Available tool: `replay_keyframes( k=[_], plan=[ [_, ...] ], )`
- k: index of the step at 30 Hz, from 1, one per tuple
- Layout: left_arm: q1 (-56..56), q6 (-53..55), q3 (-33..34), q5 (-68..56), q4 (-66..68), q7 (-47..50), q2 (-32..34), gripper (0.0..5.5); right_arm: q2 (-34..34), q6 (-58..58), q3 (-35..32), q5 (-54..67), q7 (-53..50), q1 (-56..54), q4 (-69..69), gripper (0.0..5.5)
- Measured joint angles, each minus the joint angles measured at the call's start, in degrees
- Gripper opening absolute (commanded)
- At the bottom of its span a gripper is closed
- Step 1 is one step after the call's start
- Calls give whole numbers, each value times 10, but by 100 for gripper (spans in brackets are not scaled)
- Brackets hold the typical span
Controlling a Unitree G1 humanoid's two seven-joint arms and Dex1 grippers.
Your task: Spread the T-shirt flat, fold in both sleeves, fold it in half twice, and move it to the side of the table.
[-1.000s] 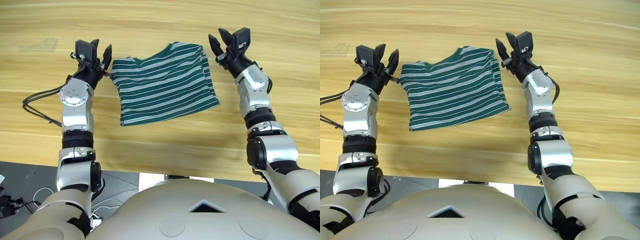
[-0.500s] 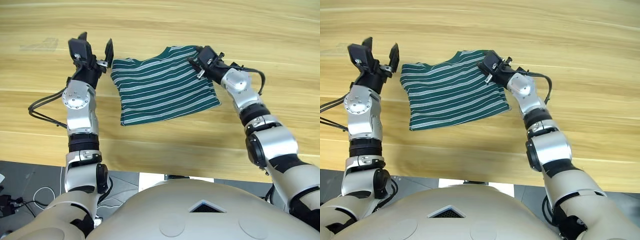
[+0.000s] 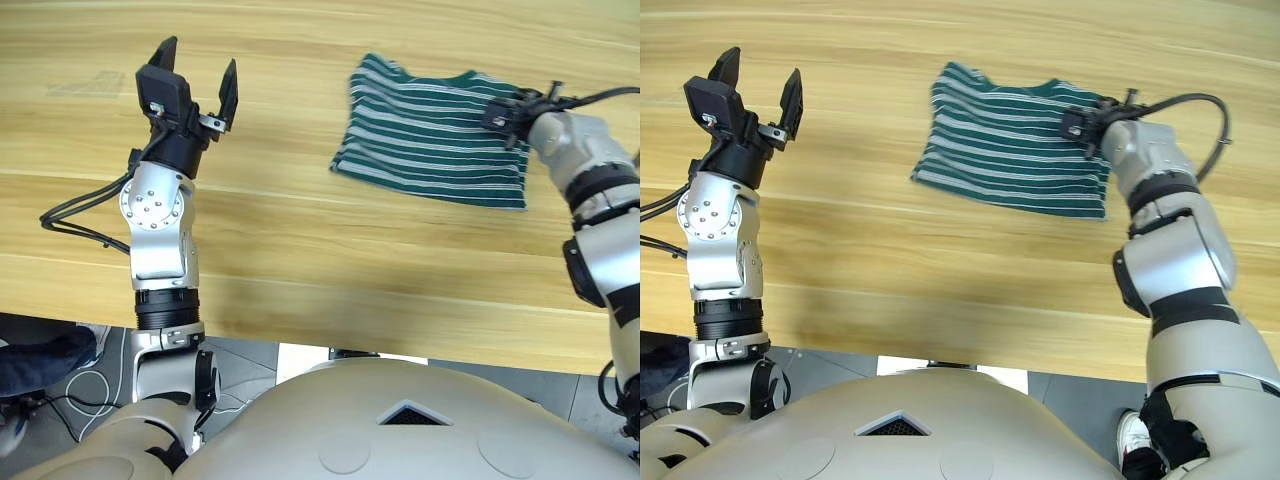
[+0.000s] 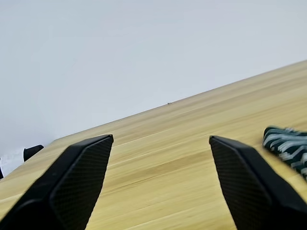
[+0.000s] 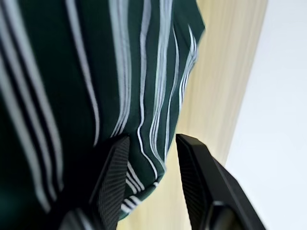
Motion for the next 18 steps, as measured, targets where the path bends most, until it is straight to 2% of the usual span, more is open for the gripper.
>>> replay_keyframes(
  k=[5,8,12,18],
  plan=[
    [11,6,-9,1,-27,1,-6,372,-73,-124,-85,127,195,56,-53,180],
    [15,6,-14,1,-36,1,-12,372,-77,-145,-118,282,339,164,-214,180],
    [15,6,-21,2,-47,1,-18,372,-68,-111,-91,435,448,320,-480,180],
    [28,25,-27,4,-91,-1,-17,372,-78,3,-28,542,534,459,-813,180]
  ],
)
